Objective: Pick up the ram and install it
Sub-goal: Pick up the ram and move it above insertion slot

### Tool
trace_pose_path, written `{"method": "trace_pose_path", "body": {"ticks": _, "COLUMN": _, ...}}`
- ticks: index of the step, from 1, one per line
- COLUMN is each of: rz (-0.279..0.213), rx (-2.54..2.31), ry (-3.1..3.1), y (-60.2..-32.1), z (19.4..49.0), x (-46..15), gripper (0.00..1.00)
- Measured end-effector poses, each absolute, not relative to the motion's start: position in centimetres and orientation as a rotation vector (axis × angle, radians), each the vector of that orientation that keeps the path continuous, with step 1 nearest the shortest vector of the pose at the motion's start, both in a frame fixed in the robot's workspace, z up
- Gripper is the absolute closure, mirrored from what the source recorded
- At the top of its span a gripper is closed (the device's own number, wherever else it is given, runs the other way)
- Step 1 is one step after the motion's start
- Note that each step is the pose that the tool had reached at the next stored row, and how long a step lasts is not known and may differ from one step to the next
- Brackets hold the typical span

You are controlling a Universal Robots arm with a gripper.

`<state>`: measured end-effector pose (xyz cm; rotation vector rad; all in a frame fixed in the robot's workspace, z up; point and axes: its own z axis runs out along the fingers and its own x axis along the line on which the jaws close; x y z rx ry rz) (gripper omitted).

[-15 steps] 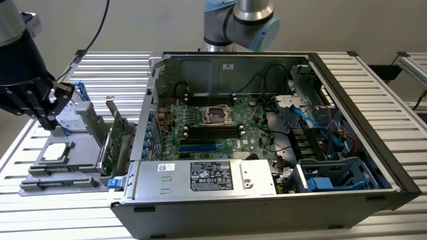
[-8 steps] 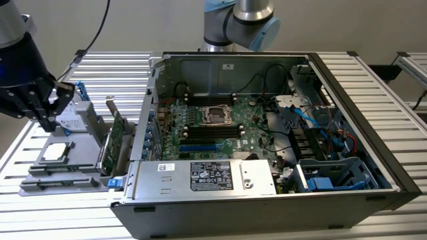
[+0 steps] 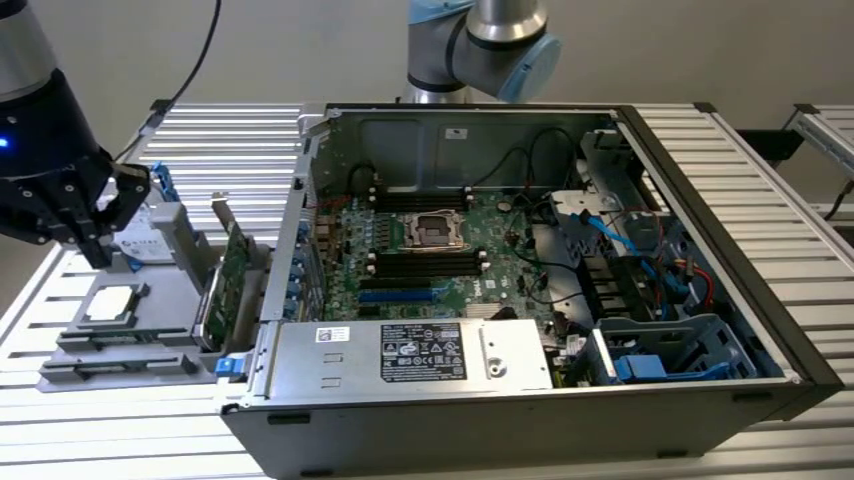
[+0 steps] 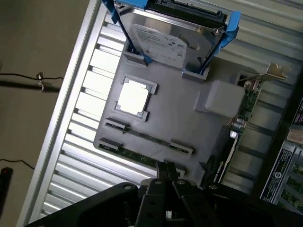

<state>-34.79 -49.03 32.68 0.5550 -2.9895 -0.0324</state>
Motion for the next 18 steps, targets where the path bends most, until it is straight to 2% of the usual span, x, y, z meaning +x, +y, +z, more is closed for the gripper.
{"method": "trace_pose_path", "body": {"ticks": 12, "rz": -0.023, "rx": 0.878, "ry": -2.917, "y": -49.04, "z": 31.92, "x": -34.79, "gripper": 0.89}}
{"method": "trace_pose_path", "body": {"ticks": 18, "rz": -0.043, "rx": 1.023, "ry": -2.886, "y": -49.03, "z": 31.65, "x": -34.79, "gripper": 0.89}}
